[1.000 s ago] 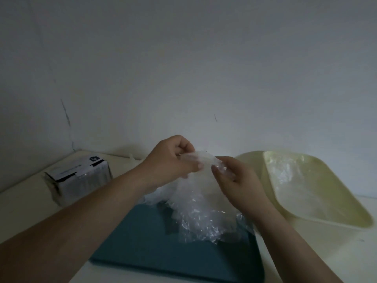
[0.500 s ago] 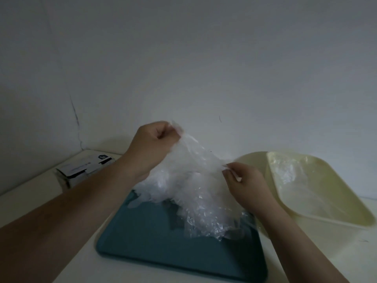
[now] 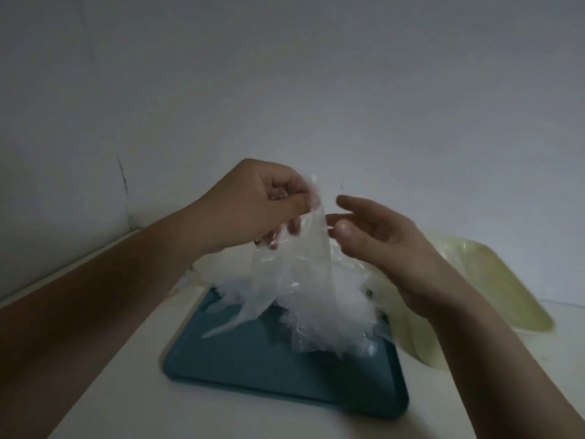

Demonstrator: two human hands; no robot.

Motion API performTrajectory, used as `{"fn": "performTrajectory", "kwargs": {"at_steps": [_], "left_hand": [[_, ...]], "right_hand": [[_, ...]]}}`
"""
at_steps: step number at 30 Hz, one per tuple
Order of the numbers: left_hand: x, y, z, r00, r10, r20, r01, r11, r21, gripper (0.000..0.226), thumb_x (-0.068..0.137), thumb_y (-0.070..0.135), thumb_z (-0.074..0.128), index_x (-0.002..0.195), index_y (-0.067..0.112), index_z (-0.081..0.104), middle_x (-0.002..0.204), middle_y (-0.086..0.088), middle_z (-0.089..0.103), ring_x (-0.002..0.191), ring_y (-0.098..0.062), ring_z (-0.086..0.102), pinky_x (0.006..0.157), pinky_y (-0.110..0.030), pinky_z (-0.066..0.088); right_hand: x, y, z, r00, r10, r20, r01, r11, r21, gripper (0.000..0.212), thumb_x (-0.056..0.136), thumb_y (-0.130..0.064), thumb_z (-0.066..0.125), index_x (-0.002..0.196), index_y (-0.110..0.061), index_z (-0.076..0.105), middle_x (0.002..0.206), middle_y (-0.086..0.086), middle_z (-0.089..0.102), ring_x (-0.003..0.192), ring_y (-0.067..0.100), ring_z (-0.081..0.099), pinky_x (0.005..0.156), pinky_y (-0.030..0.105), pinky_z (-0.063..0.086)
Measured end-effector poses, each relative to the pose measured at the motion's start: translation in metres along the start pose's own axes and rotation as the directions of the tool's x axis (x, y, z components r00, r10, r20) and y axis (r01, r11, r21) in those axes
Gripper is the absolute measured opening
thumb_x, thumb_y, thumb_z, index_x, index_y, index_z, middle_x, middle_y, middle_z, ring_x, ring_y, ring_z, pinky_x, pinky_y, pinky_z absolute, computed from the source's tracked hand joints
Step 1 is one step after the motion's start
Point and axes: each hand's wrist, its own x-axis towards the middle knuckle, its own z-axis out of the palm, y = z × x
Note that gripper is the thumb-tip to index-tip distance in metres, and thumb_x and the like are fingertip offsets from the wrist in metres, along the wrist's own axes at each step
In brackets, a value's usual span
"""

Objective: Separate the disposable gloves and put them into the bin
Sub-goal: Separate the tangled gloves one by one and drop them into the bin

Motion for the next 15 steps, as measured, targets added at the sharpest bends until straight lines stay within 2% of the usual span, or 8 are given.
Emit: {"fn": "performTrajectory", "kwargs": {"at_steps": [1,3,5,8,11,14,15], "left_hand": [[0.001,0.005,0.005,0.999,0.008,0.053,-0.007,1.000,-0.012,0.007,0.096,0.025,0.075,0.091,0.023,0.080,0.072,-0.007,0.075,0.047,-0.025,0.061,0.045,-0.030,0.049],[0.002,0.009,0.019,0.993,0.032,0.115,-0.030,0.999,-0.018,0.006,0.095,0.024,0.077,0.091,0.023,0.081,0.072,-0.007,0.075,0.050,-0.030,0.063,0.045,-0.034,0.051],[0.002,0.008,0.033,0.992,0.047,0.120,-0.044,0.999,-0.027,0.005,0.095,0.023,0.077,0.092,0.022,0.081,0.072,0.000,0.076,0.052,-0.026,0.064,0.046,-0.032,0.052],[0.003,-0.004,0.043,0.995,0.017,0.101,-0.013,0.999,-0.033,0.007,0.094,0.025,0.078,0.096,0.019,0.080,0.070,0.005,0.074,0.050,-0.010,0.060,0.046,-0.025,0.050],[0.004,-0.024,0.038,0.997,-0.051,0.054,0.050,0.999,0.020,0.012,0.092,0.028,0.081,0.099,0.018,0.078,0.071,-0.007,0.072,0.053,-0.003,0.062,0.048,-0.024,0.051],[0.004,-0.045,0.037,0.994,-0.105,0.015,0.105,0.994,0.025,0.014,0.091,0.031,0.082,0.100,0.020,0.077,0.073,-0.009,0.072,0.054,-0.008,0.061,0.052,-0.025,0.053],[0.002,-0.049,0.041,0.993,-0.115,0.041,0.114,0.993,0.019,0.014,0.090,0.030,0.082,0.099,0.021,0.077,0.073,-0.010,0.072,0.053,-0.008,0.059,0.053,-0.025,0.052]], "right_hand": [[-0.001,-0.006,0.004,0.997,0.006,0.081,-0.006,1.000,-0.006,0.078,0.075,-0.060,0.083,0.142,-0.029,0.058,0.124,-0.010,0.074,0.112,0.010,0.072,0.099,0.036,0.057],[-0.005,-0.014,0.012,0.989,-0.008,0.144,0.013,0.999,-0.034,0.052,0.082,-0.042,0.084,0.128,-0.025,0.067,0.113,-0.004,0.078,0.103,0.017,0.076,0.093,0.037,0.061],[-0.008,-0.011,0.013,0.998,-0.003,0.068,0.009,0.996,-0.084,0.031,0.088,-0.027,0.081,0.117,-0.021,0.071,0.100,0.002,0.080,0.090,0.022,0.078,0.087,0.043,0.064],[-0.016,0.009,0.001,0.992,0.117,-0.055,-0.118,0.993,-0.016,0.014,0.100,-0.011,0.066,0.113,-0.012,0.072,0.084,0.013,0.078,0.071,0.029,0.075,0.073,0.047,0.064],[-0.023,0.030,-0.019,0.967,0.233,-0.100,-0.236,0.972,-0.019,0.018,0.103,-0.008,0.058,0.106,-0.012,0.076,0.082,0.018,0.075,0.063,0.028,0.066,0.057,0.036,0.056],[-0.024,0.042,-0.025,0.949,0.309,-0.062,-0.310,0.951,-0.012,0.015,0.099,-0.020,0.067,0.105,-0.009,0.076,0.090,0.017,0.076,0.072,0.032,0.071,0.066,0.038,0.059],[-0.023,0.045,-0.023,0.943,0.330,-0.027,-0.330,0.944,0.003,0.022,0.095,-0.027,0.072,0.106,-0.009,0.076,0.093,0.015,0.077,0.079,0.033,0.074,0.071,0.039,0.062]]}}
